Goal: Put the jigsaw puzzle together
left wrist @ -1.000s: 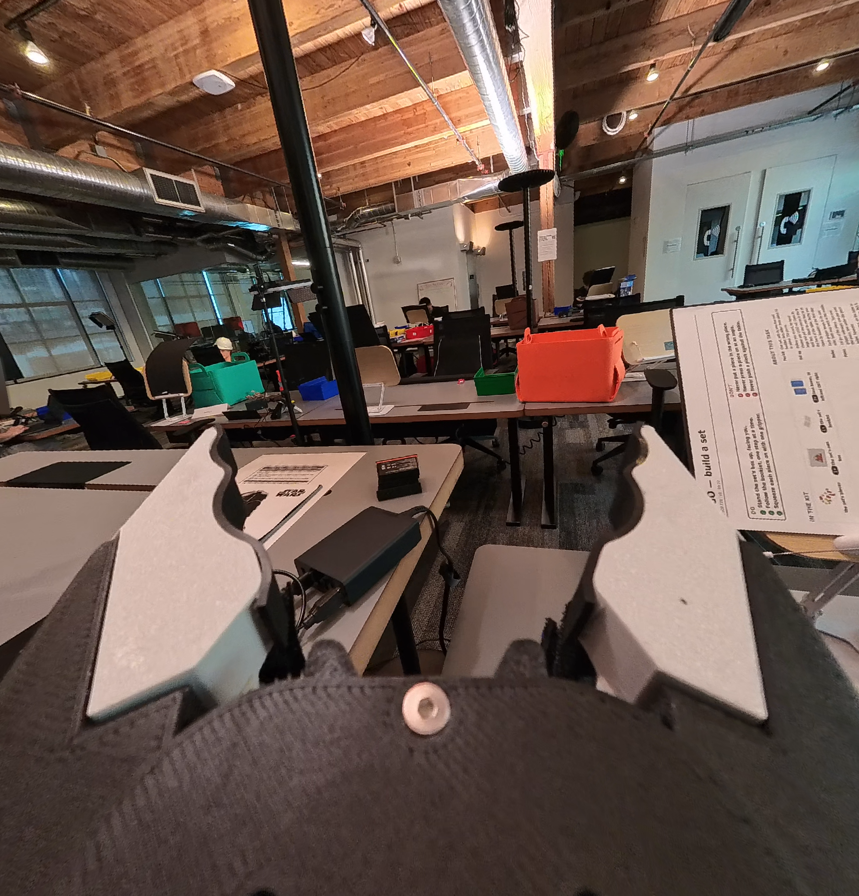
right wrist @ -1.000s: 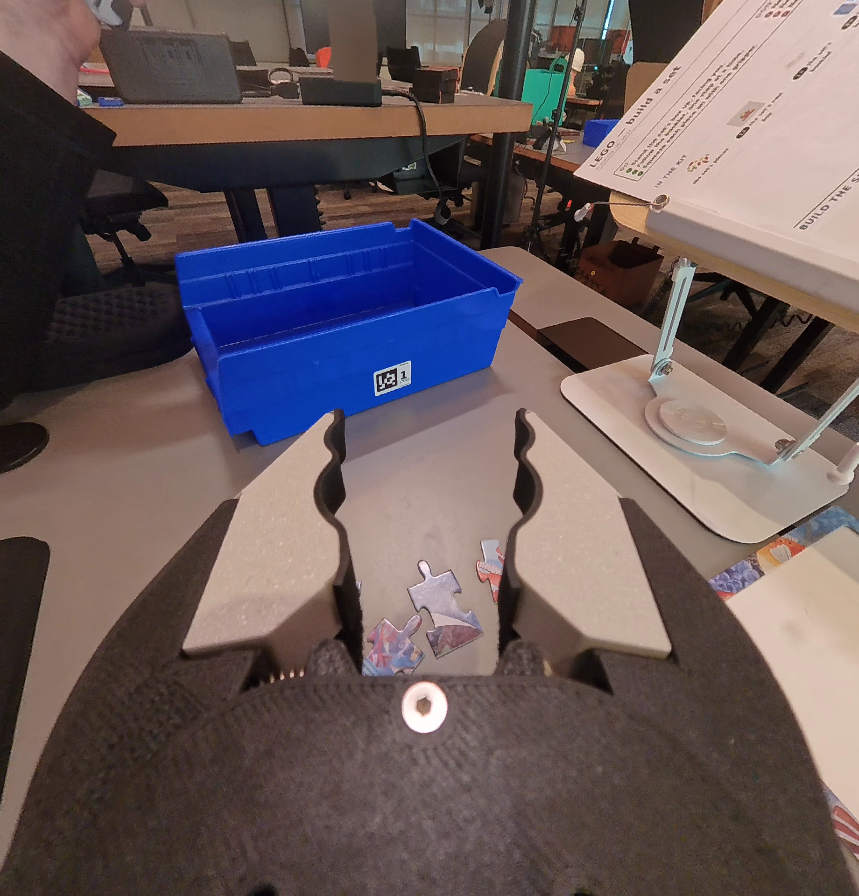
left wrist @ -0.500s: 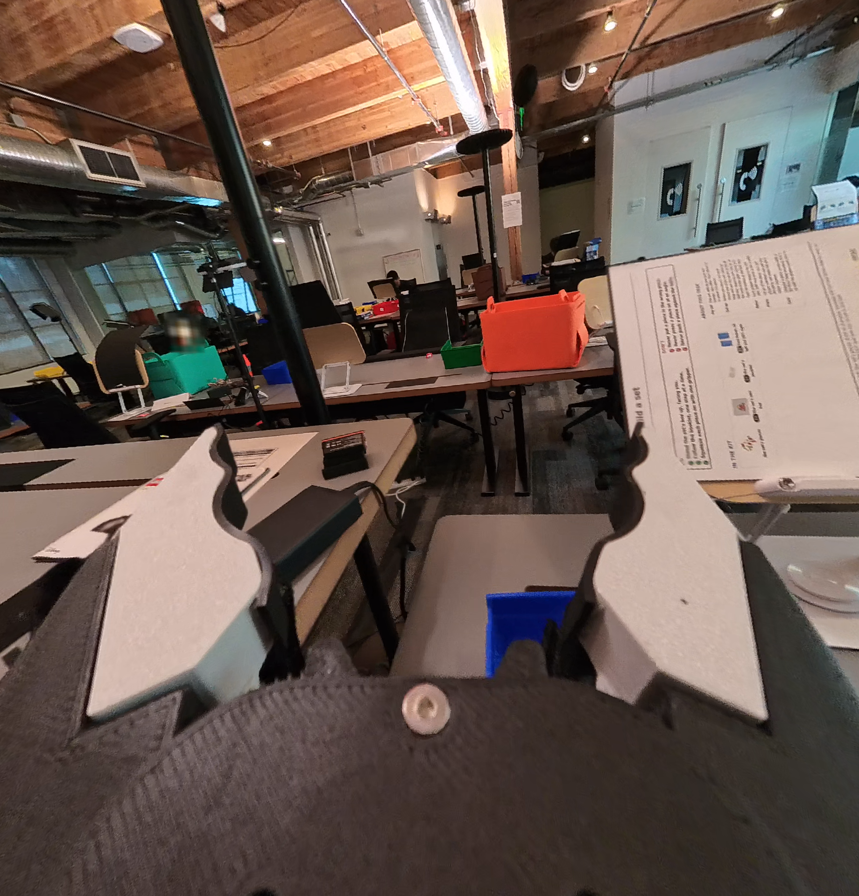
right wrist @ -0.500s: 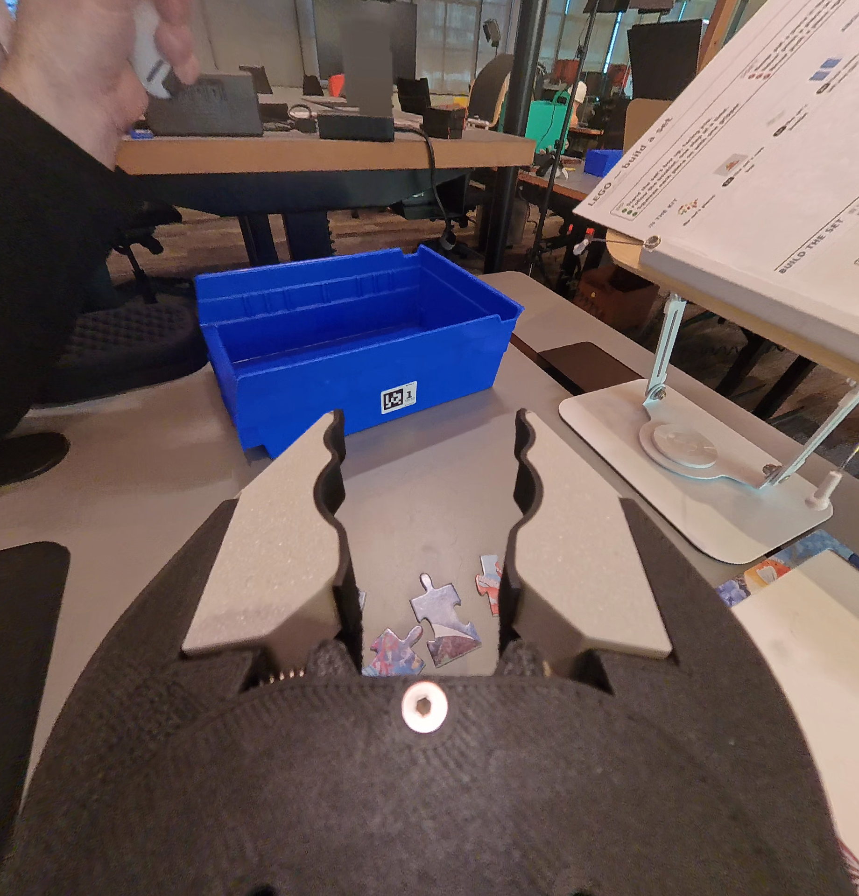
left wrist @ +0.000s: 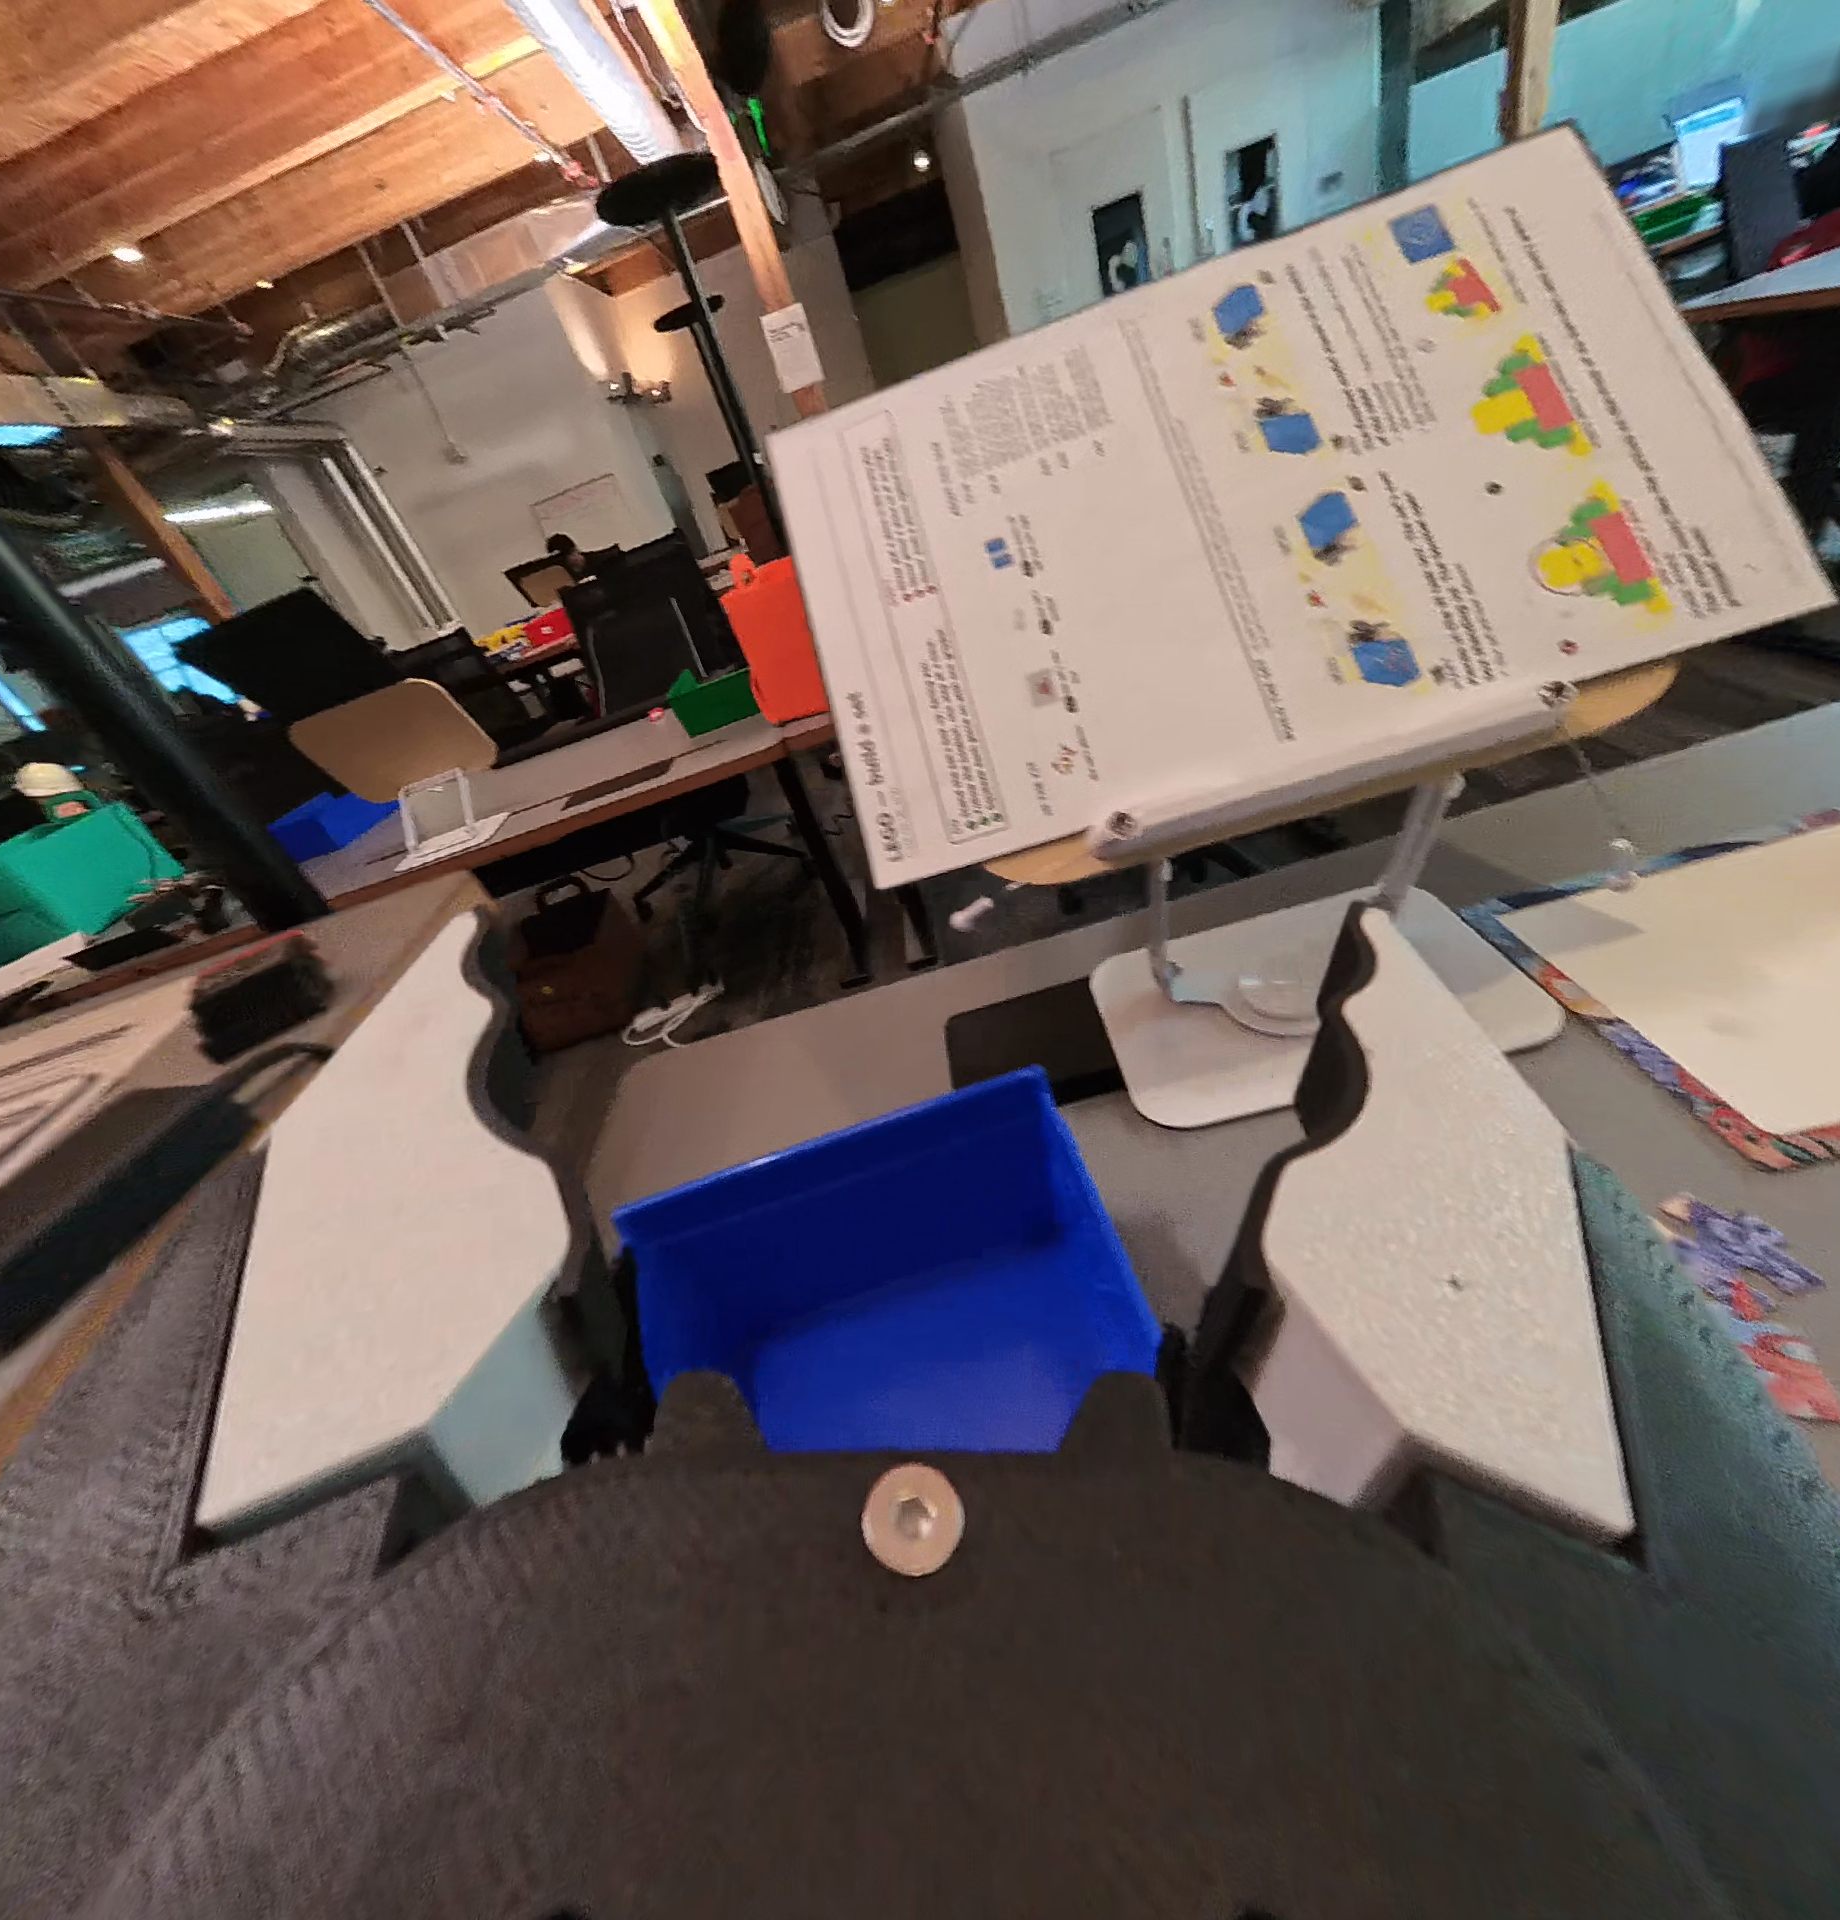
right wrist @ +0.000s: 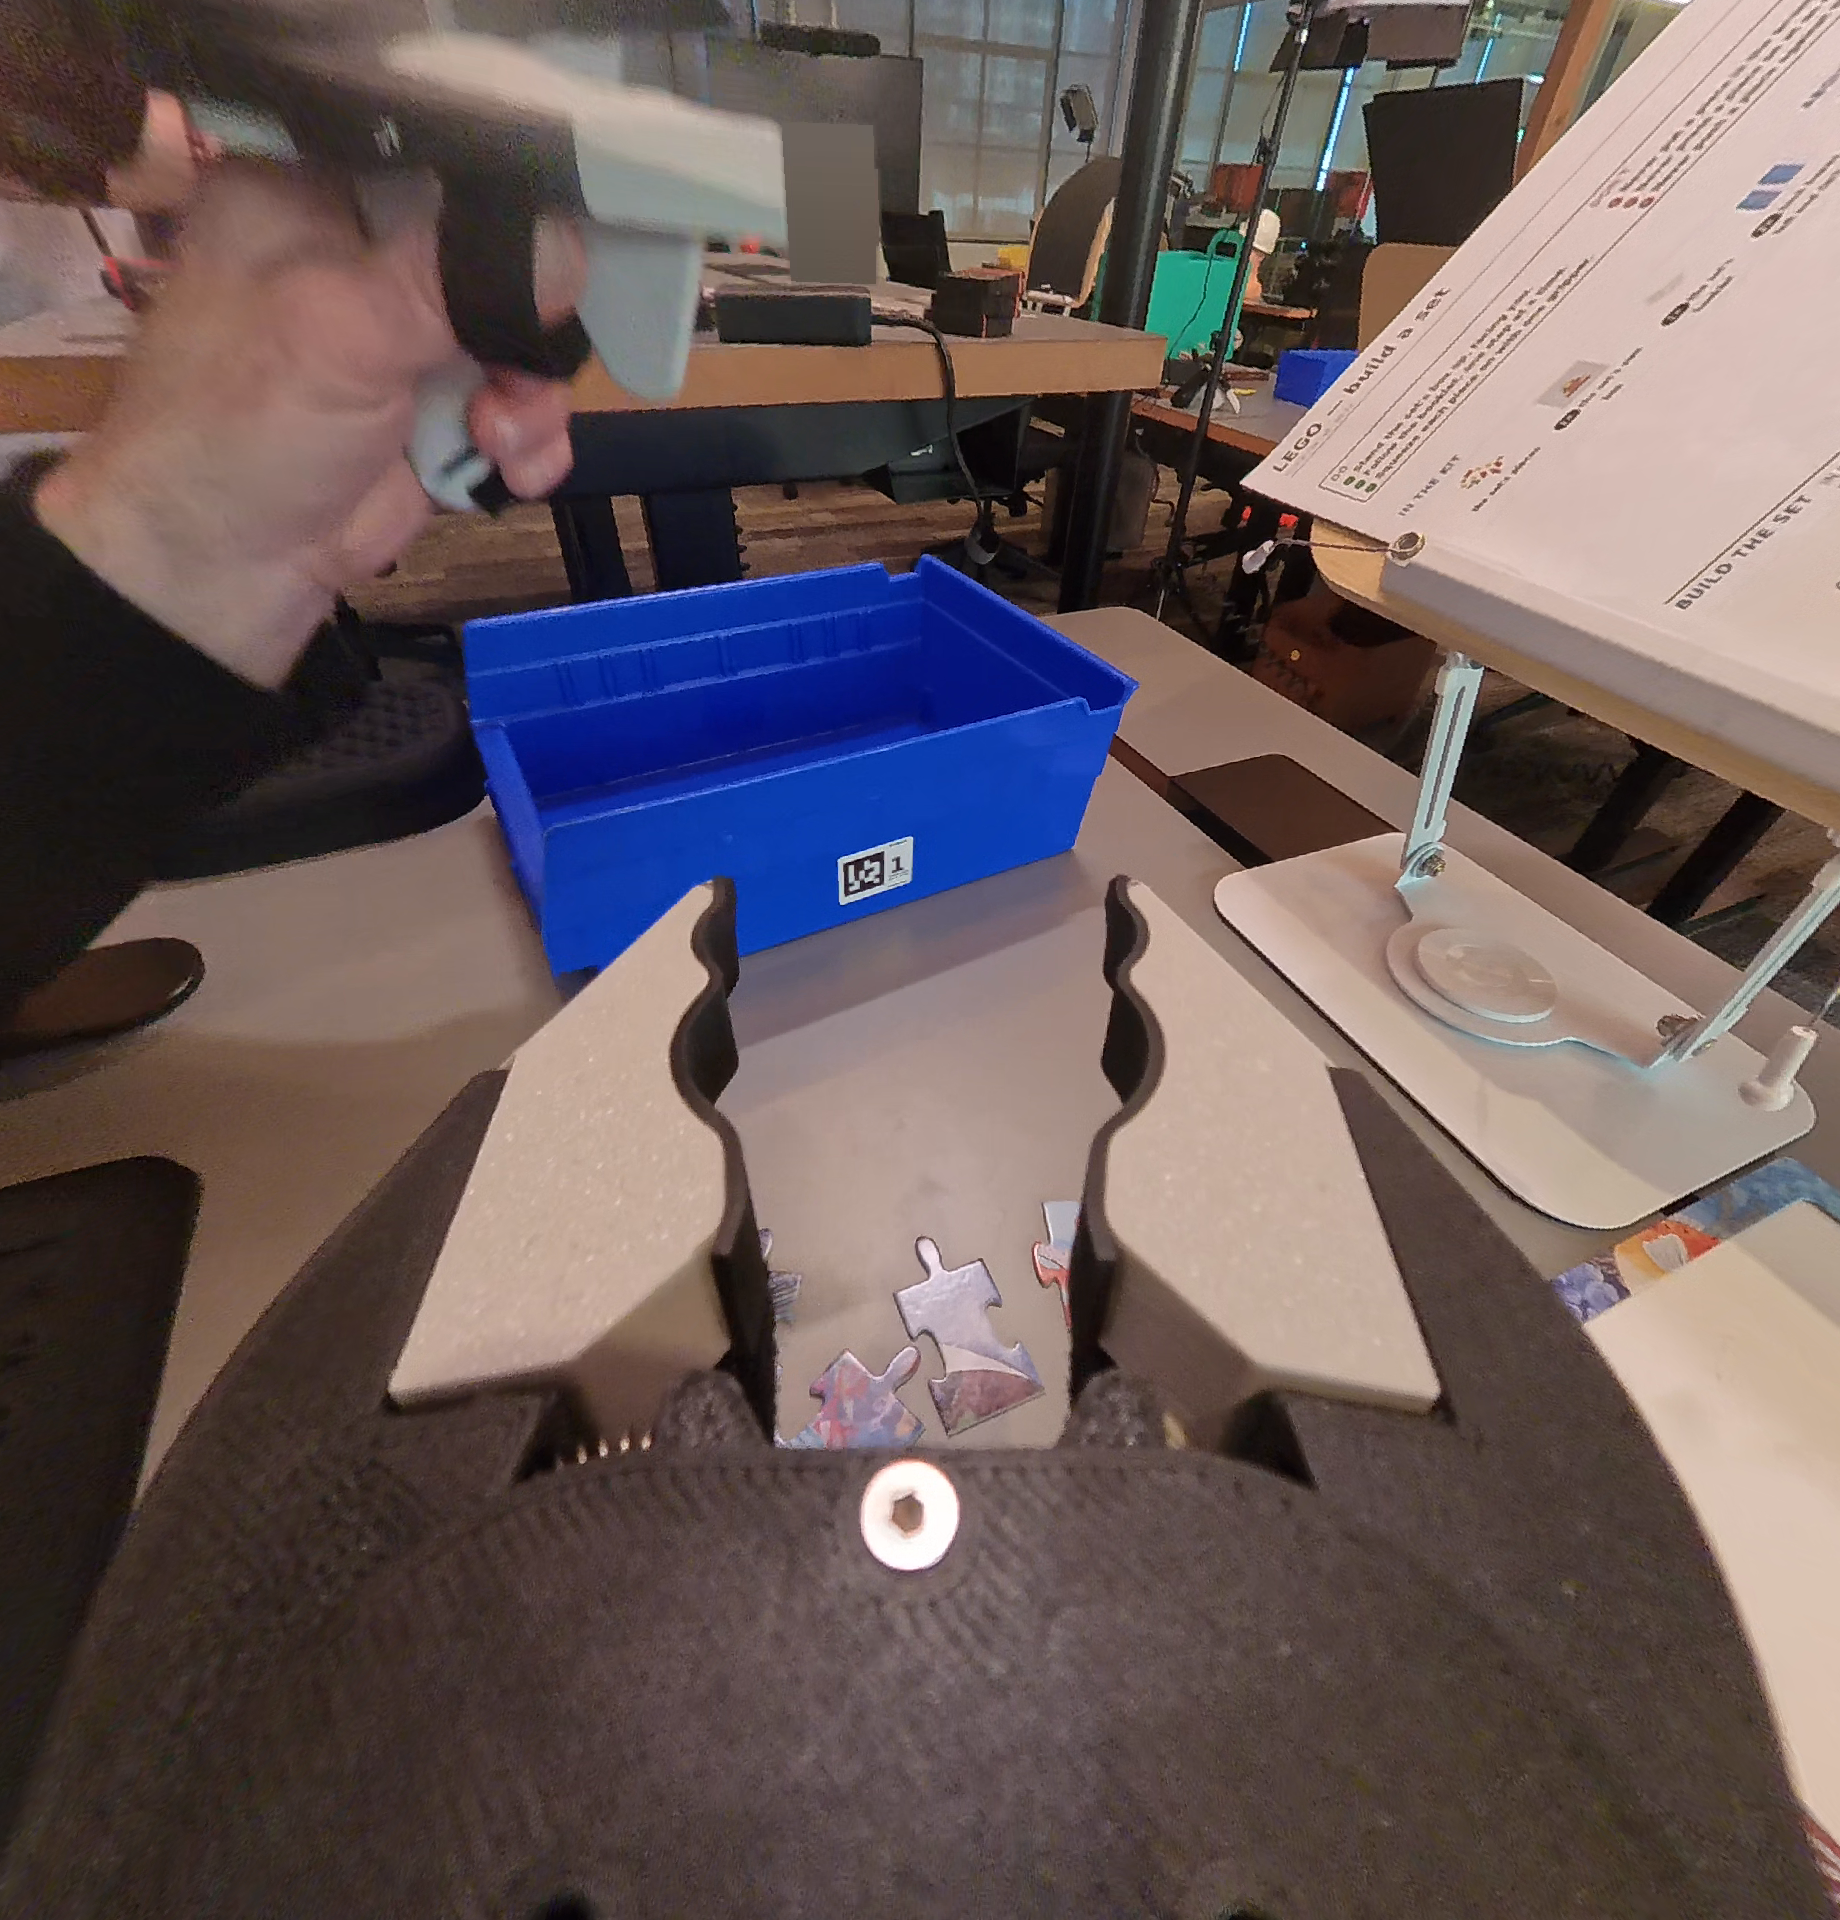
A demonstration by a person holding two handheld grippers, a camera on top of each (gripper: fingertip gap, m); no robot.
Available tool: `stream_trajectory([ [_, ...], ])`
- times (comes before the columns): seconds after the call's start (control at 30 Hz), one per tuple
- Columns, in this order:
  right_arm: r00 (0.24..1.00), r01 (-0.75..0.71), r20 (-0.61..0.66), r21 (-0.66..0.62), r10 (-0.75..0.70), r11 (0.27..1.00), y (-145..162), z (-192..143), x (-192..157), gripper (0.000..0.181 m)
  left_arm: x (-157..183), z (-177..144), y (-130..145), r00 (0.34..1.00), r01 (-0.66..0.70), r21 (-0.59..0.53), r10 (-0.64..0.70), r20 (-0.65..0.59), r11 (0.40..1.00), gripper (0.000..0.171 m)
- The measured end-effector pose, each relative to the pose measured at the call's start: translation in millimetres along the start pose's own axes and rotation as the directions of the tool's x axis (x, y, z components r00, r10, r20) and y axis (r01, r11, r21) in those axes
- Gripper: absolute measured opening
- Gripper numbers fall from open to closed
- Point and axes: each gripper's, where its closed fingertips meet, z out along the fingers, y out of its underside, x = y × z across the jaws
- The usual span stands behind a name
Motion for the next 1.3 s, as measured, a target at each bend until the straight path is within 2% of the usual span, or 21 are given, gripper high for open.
stream_trajectory([
  [0.17, 1.000, -0.006, 0.015, 0.031, 0.006, 1.000, -9, -7, -4, 0.069, 41, 3, 33, 0.997, -0.042, -0.027, 0.040, -0.059, 0.999, 0.146],
  [0.57, 0.999, -0.024, 0.029, 0.042, 0.023, 0.999, -10, -8, -6, 0.069, 68, 8, 63, 0.990, -0.099, -0.009, 0.097, -0.102, 0.995, 0.144],
  [0.7, 0.999, -0.038, 0.035, 0.032, 0.037, 0.999, -4, -7, -4, 0.069, 63, 3, 62, 0.991, -0.105, 0.014, 0.106, -0.084, 0.994, 0.140],
  [1.3, 0.994, -0.090, 0.059, -0.001, 0.090, 0.996, 18, -4, -2, 0.069, 85, 3, 70, 0.981, -0.147, 0.016, 0.148, -0.125, 0.989, 0.139],
])
